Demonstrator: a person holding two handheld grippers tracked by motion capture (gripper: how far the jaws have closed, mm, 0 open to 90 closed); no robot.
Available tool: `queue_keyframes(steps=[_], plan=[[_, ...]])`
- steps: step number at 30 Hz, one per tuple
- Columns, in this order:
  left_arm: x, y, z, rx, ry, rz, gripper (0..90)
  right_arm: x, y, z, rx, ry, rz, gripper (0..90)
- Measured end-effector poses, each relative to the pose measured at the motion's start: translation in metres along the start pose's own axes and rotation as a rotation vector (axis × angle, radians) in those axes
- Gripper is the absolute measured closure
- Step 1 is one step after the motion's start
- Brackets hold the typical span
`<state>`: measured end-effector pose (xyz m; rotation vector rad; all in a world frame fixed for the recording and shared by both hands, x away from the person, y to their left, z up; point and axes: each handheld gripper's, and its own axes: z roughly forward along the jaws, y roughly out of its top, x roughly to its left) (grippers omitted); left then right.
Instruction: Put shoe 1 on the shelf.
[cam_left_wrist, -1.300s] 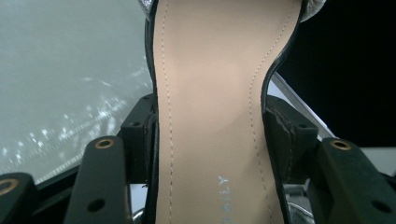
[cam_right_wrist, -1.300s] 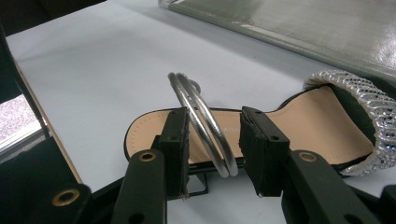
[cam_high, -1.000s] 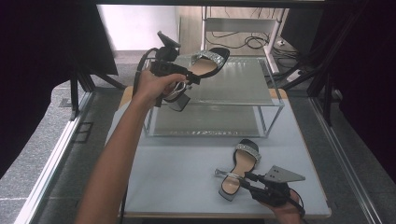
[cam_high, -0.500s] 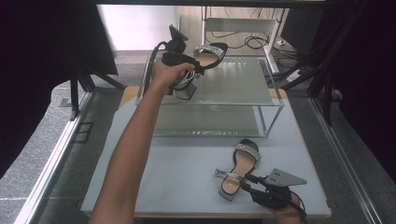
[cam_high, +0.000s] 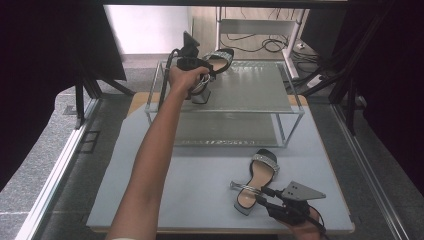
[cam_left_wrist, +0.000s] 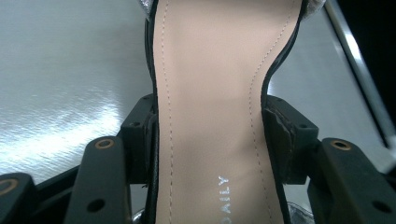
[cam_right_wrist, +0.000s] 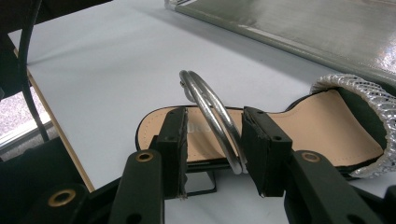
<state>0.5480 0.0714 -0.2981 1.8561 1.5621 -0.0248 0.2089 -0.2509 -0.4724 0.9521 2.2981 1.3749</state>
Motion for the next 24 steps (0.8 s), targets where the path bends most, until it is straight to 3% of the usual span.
queue_keyframes(steps=[6, 7, 17, 20, 24], plan=[[0.004, 0.003, 0.008, -0.002, 0.024, -0.032, 43.1, 0.0, -0.001, 0.0, 0.003, -0.001, 0.004, 60.8], [0.005, 0.003, 0.011, -0.007, 0.043, -0.043, 43.1, 0.0, -0.001, 0.0, 0.004, -0.001, 0.002, 60.6], [0.003, 0.004, 0.022, 0.022, 0.097, -0.064, 42.3, 0.0, -0.002, 0.0, 0.01, 0.001, 0.003, 60.0], [0.002, 0.004, 0.024, 0.029, 0.078, -0.071, 41.8, 0.0, -0.002, 0.0, 0.011, 0.001, 0.002, 59.6], [0.001, 0.003, 0.025, 0.03, 0.055, -0.066, 33.9, 0.0, -0.002, 0.0, 0.013, 0.001, 0.003, 59.2]])
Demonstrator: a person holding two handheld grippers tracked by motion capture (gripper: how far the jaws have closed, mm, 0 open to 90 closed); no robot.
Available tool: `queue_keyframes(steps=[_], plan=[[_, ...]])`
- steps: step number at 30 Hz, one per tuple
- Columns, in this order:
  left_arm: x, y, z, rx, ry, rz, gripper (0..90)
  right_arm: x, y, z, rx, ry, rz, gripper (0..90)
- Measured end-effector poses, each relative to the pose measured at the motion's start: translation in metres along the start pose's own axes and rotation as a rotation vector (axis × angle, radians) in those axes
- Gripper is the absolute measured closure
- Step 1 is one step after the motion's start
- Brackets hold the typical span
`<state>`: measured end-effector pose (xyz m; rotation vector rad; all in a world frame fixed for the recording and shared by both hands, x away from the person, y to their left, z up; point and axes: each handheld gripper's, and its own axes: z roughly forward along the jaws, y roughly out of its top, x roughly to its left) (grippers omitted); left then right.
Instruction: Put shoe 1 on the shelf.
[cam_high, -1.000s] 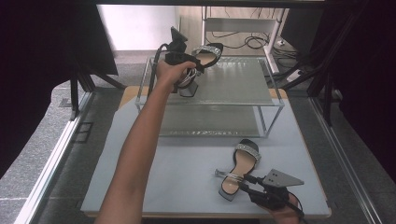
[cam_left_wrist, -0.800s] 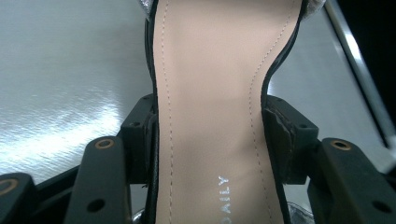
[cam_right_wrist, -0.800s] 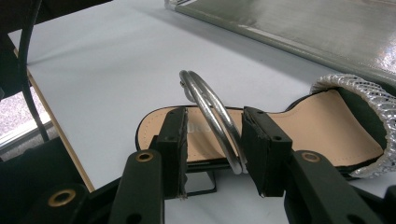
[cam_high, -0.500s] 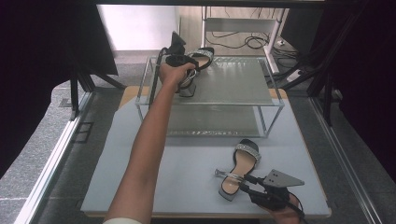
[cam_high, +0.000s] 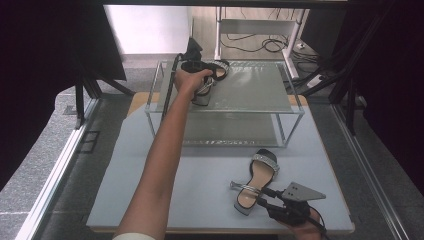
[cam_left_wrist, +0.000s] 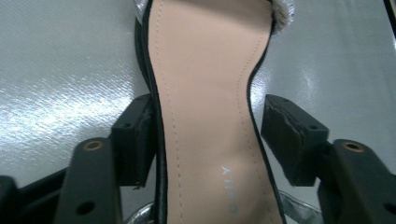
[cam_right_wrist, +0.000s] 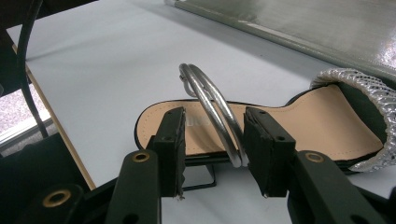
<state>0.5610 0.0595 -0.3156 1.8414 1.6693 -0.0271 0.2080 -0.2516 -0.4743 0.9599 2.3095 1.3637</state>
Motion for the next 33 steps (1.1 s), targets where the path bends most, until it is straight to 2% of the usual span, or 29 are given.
queue_keyframes(steps=[6, 8, 9, 10, 12, 15, 17, 19, 20, 21, 22, 23, 24, 25, 26, 28, 30, 31, 33], plan=[[0.0, -0.001, -0.005, -0.015, -0.042, -0.012, 23.4, 0.0, 0.0, 0.0, 0.0, -0.002, -0.003, 58.9], [0.0, -0.001, -0.01, -0.05, -0.046, 0.002, 21.2, 0.001, 0.0, 0.0, 0.0, -0.003, -0.004, 58.8], [0.0, -0.001, -0.013, -0.068, -0.065, -0.001, 19.2, 0.001, 0.0, 0.0, -0.002, -0.002, -0.002, 58.9], [0.0, -0.001, -0.013, -0.068, -0.065, -0.001, 18.6, 0.001, 0.0, -0.001, -0.002, -0.002, -0.002, 58.9], [0.001, 0.0, -0.02, -0.083, -0.093, -0.006, 16.8, 0.002, 0.001, -0.001, -0.003, -0.002, -0.002, 58.8], [0.002, -0.001, -0.024, -0.09, -0.099, 0.001, 16.8, 0.002, 0.001, -0.001, -0.003, -0.002, -0.002, 58.8], [0.002, -0.002, -0.03, -0.095, -0.087, 0.018, 16.9, 0.002, 0.001, 0.0, -0.003, -0.001, 0.0, 58.8], [0.0, -0.006, -0.042, -0.106, -0.099, 0.051, 17.3, 0.002, 0.001, -0.001, -0.003, -0.01, -0.002, 58.8], [0.0, -0.006, -0.042, -0.106, -0.099, 0.051, 18.0, 0.002, 0.001, -0.001, -0.003, -0.01, -0.002, 58.8], [-0.001, -0.008, -0.046, -0.11, -0.094, 0.068, 19.2, 0.002, 0.001, -0.001, -0.007, -0.015, -0.005, 58.8], [-0.004, -0.015, -0.057, -0.129, -0.099, 0.106, 21.1, 0.002, 0.001, -0.001, -0.008, -0.018, -0.005, 58.8], [-0.005, -0.02, -0.062, -0.16, -0.105, 0.116, 23.7, 0.002, 0.001, -0.001, -0.009, -0.02, -0.006, 58.8], [-0.005, -0.025, -0.066, -0.175, -0.13, 0.119, 26.5, 0.002, 0.001, -0.001, -0.009, -0.021, -0.007, 58.9], [-0.005, -0.025, -0.066, -0.175, -0.13, 0.119, 26.6, 0.002, 0.001, -0.001, -0.009, -0.021, -0.007, 58.9], [-0.004, -0.029, -0.069, -0.17, -0.161, 0.128, 25.8, 0.003, 0.002, -0.001, -0.01, -0.024, -0.005, 58.9], [-0.002, -0.043, -0.076, -0.161, -0.159, 0.16, 26.2, 0.006, 0.004, -0.001, -0.013, -0.018, -0.009, 58.7], [0.0, -0.048, -0.079, -0.161, -0.168, 0.169, 26.7, 0.008, 0.004, -0.001, -0.016, -0.012, -0.011, 58.5], [0.003, -0.059, -0.083, -0.14, -0.215, 0.189, 26.9, 0.012, 0.006, -0.001, -0.02, -0.013, -0.019, 58.2], [0.005, -0.065, -0.085, -0.137, -0.222, 0.201, 26.9, 0.013, 0.006, -0.001, -0.019, -0.016, -0.023, 57.9]])
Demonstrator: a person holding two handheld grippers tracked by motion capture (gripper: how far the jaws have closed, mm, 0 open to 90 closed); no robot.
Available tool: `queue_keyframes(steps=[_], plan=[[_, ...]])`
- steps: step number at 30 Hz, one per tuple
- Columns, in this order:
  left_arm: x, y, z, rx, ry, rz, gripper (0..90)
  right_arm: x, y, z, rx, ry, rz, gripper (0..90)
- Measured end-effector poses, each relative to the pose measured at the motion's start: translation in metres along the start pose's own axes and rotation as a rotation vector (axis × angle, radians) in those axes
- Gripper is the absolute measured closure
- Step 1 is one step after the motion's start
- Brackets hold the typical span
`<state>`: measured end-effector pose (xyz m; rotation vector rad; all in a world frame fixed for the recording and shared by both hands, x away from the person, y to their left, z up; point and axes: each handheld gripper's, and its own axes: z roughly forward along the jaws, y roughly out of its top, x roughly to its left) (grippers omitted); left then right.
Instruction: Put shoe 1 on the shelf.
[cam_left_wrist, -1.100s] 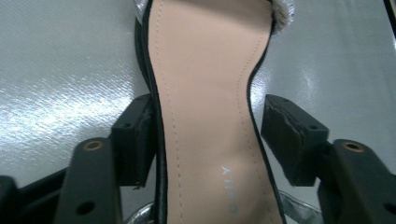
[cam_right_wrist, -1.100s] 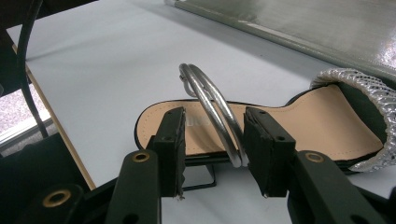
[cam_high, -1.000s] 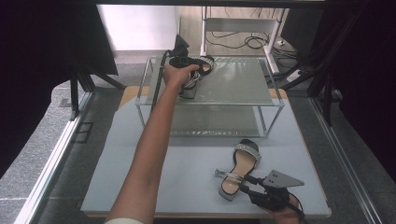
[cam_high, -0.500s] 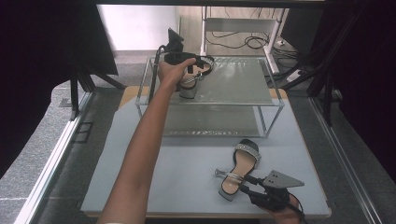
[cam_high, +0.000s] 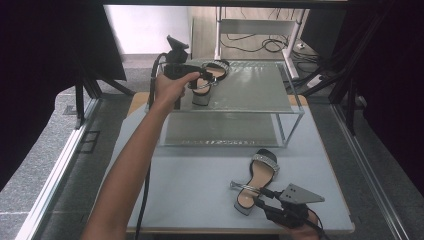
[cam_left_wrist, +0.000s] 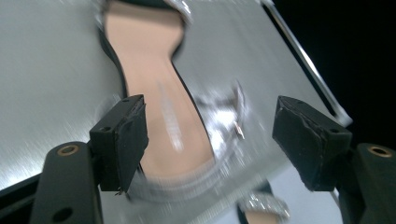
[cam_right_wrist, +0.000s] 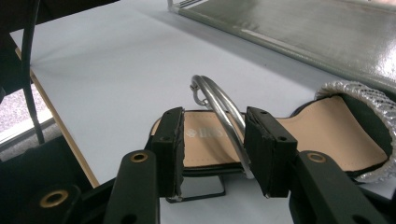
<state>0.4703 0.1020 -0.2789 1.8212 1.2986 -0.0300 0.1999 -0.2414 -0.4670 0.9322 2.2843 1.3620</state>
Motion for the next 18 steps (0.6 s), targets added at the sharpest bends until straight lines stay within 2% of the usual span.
queue_keyframes(steps=[3, 4, 5, 6, 7, 10, 15, 16, 17, 18], plan=[[-0.001, -0.021, -0.017, -0.003, -0.028, 0.066, 26.7, 0.003, 0.002, 0.001, -0.002, -0.001, -0.019, 57.5], [-0.001, -0.021, -0.017, -0.003, -0.028, 0.066, 26.7, 0.003, 0.002, 0.001, -0.002, -0.001, -0.019, 57.5], [-0.002, -0.03, -0.026, -0.003, -0.035, 0.096, 26.5, 0.004, 0.003, 0.002, -0.001, -0.002, -0.018, 57.0], [-0.002, -0.03, -0.026, -0.003, -0.035, 0.096, 26.3, 0.004, 0.003, 0.002, -0.001, -0.002, -0.018, 57.0], [-0.001, -0.035, -0.03, -0.007, -0.035, 0.114, 26.3, 0.004, 0.003, 0.003, -0.004, -0.003, -0.021, 56.4], [0.001, -0.054, -0.042, -0.02, -0.037, 0.138, 26.0, 0.005, 0.003, 0.003, 0.001, -0.004, -0.023, 56.1], [0.006, -0.086, -0.048, -0.019, -0.03, 0.177, 25.9, 0.008, 0.006, 0.004, 0.008, 0.005, -0.026, 58.8], [0.006, -0.086, -0.048, -0.019, -0.03, 0.177, 25.9, 0.008, 0.006, 0.004, 0.008, 0.005, -0.026, 58.8], [0.007, -0.1, -0.049, -0.016, -0.036, 0.199, 25.9, 0.009, 0.007, 0.005, 0.005, 0.009, -0.022, 60.4], [0.007, -0.1, -0.049, -0.016, -0.036, 0.199, 25.9, 0.009, 0.007, 0.005, 0.005, 0.009, -0.022, 60.4]])
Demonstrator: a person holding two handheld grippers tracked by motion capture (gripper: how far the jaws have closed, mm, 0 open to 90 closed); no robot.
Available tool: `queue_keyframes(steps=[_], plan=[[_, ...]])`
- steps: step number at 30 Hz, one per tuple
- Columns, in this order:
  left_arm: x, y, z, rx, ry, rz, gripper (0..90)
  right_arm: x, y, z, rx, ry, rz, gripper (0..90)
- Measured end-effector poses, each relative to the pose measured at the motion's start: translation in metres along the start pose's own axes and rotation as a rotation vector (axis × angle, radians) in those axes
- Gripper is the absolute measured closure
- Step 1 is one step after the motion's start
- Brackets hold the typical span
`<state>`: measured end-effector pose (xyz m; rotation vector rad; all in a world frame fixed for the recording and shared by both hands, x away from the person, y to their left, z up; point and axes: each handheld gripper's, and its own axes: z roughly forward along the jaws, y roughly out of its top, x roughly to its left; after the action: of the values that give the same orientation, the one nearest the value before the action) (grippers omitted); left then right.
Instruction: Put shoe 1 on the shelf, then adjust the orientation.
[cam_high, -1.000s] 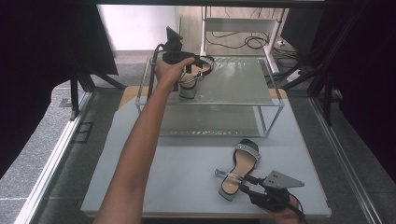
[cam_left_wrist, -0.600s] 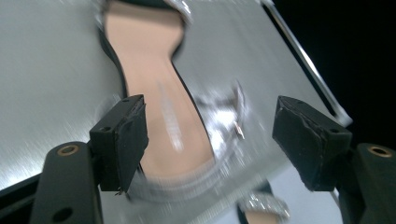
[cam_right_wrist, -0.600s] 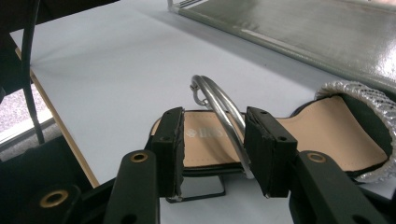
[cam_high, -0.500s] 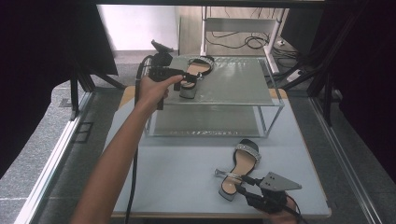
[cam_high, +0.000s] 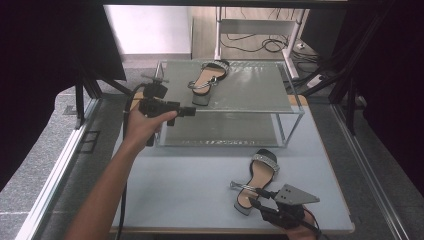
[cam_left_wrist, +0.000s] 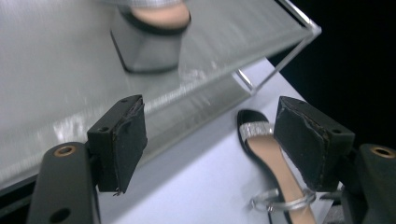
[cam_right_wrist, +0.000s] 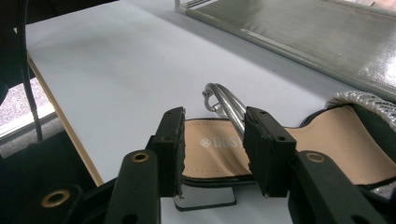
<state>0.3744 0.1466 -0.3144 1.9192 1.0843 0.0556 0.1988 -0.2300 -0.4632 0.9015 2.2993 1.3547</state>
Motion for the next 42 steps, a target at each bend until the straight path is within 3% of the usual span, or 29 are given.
queue_keyframes(steps=[2, 3, 4, 5, 6, 7, 8, 15, 18, 28, 32, 35, 42], plan=[[-0.004, -0.022, -0.001, 0.0, -0.007, 0.03, 26.1, 0.0, 0.002, 0.001, -0.004, 0.0, 0.001, 61.8], [-0.004, -0.022, -0.001, 0.0, -0.007, 0.03, 26.1, 0.0, 0.002, 0.001, -0.004, 0.0, 0.001, 61.8], [-0.005, -0.036, 0.0, -0.002, -0.018, 0.036, 26.1, 0.001, 0.004, 0.002, -0.001, -0.002, -0.003, 62.0], [-0.005, -0.036, 0.0, -0.002, -0.018, 0.036, 26.1, 0.001, 0.005, 0.002, -0.004, -0.001, -0.005, 62.0], [-0.005, -0.049, 0.002, 0.003, -0.018, 0.045, 26.0, 0.002, 0.006, 0.003, -0.007, 0.002, -0.005, 62.1], [-0.005, -0.049, 0.002, 0.003, -0.018, 0.045, 26.1, 0.003, 0.007, 0.004, -0.011, 0.001, -0.008, 62.3], [-0.005, -0.062, 0.006, 0.018, -0.013, 0.053, 26.1, 0.004, 0.008, 0.005, -0.007, 0.004, -0.008, 63.1], [-0.005, -0.097, 0.014, 0.046, 0.015, 0.088, 26.6, 0.008, 0.015, 0.016, 0.009, 0.037, 0.02, 75.1], [-0.004, -0.107, 0.016, 0.046, 0.015, 0.089, 26.7, 0.013, 0.02, 0.025, 0.035, 0.052, 0.008, 80.4], [0.003, -0.16, 0.03, 0.057, 0.025, 0.053, 27.0, 0.034, 0.028, 0.063, 0.152, 0.048, -0.071, 89.5], [0.009, -0.169, 0.036, 0.09, 0.041, 0.044, 27.3, 0.044, 0.023, 0.074, 0.239, 0.024, -0.135, 90.0], [0.008, -0.172, 0.037, 0.087, 0.041, 0.044, 27.6, 0.047, 0.016, 0.076, 0.302, -0.019, -0.171, 90.0], [0.005, -0.178, 0.034, 0.081, 0.009, 0.028, 27.6, 0.039, 0.004, 0.057, 0.277, 0.022, -0.112, 90.0]])
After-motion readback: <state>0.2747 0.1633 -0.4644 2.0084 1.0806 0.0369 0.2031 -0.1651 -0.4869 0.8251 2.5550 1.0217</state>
